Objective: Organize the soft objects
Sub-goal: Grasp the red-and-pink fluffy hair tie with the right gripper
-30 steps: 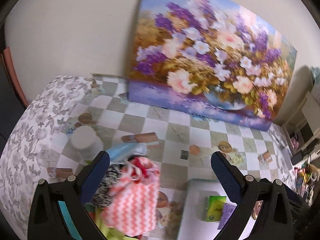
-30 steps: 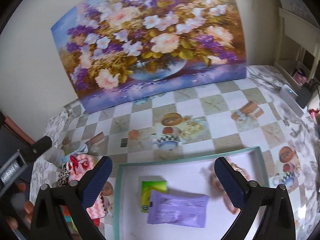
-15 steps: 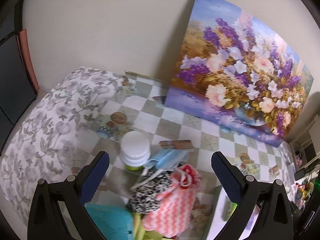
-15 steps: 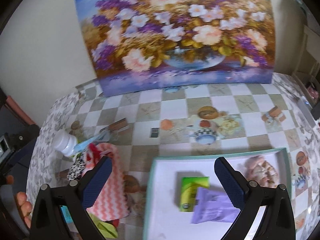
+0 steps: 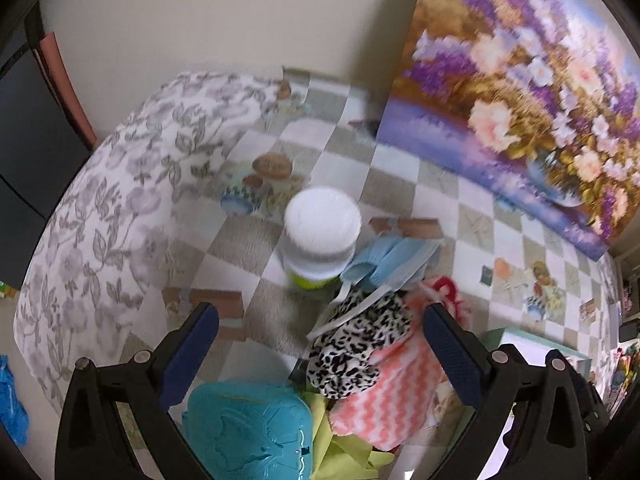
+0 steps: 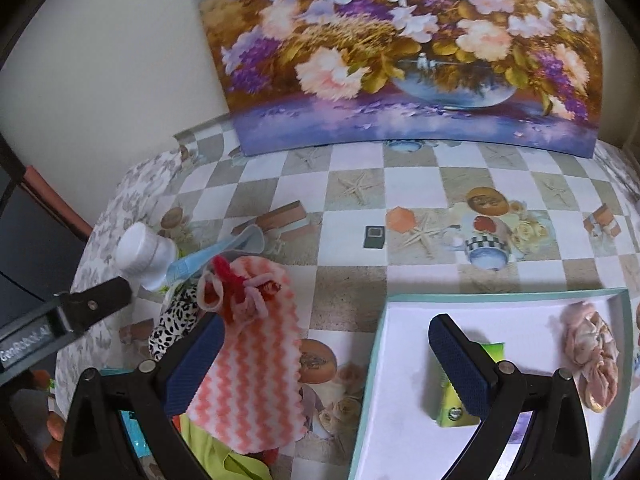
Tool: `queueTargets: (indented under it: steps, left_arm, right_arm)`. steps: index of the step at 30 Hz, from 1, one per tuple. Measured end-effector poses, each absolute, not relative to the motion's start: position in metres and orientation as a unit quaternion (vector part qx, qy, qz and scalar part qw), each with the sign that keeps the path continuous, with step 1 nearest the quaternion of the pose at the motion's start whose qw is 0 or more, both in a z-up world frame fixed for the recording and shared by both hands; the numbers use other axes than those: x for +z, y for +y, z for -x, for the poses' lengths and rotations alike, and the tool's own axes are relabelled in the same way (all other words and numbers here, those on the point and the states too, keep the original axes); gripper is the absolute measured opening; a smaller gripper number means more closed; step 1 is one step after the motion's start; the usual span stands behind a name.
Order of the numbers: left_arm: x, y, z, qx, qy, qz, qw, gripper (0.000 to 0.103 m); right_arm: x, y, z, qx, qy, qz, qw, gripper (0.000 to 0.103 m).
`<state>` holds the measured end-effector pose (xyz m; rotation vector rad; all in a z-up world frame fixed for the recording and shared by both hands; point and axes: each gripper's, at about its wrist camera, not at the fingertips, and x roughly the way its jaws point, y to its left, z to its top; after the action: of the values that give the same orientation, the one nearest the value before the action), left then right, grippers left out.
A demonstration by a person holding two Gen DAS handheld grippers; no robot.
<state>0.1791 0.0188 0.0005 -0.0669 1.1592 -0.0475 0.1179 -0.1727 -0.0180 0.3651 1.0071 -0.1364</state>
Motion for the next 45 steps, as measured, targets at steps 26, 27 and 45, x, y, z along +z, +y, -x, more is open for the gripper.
queueTargets:
  steps: [26, 27, 45]
  left_arm:
    - [-0.034, 0.046, -0.193, 0.019, 0.589, 0.096, 0.802, 0.102]
    - [-0.034, 0.047, -0.194, 0.02, 0.589, 0.099, 0.802, 0.102]
    - [-0.031, 0.043, -0.193, 0.008, 0.589, 0.099, 0.802, 0.102]
  right_arm:
    - [-0.047, -0.127, -0.149, -0.006, 0.466, -0.132, 0.875, 0.088]
    - [-0.047, -0.126, -0.15, -0.003, 0.466, -0.132, 0.875, 0.084]
    - [-0.053, -0.124, -0.152, 0.03, 0.468, -0.157, 0.869, 0.042]
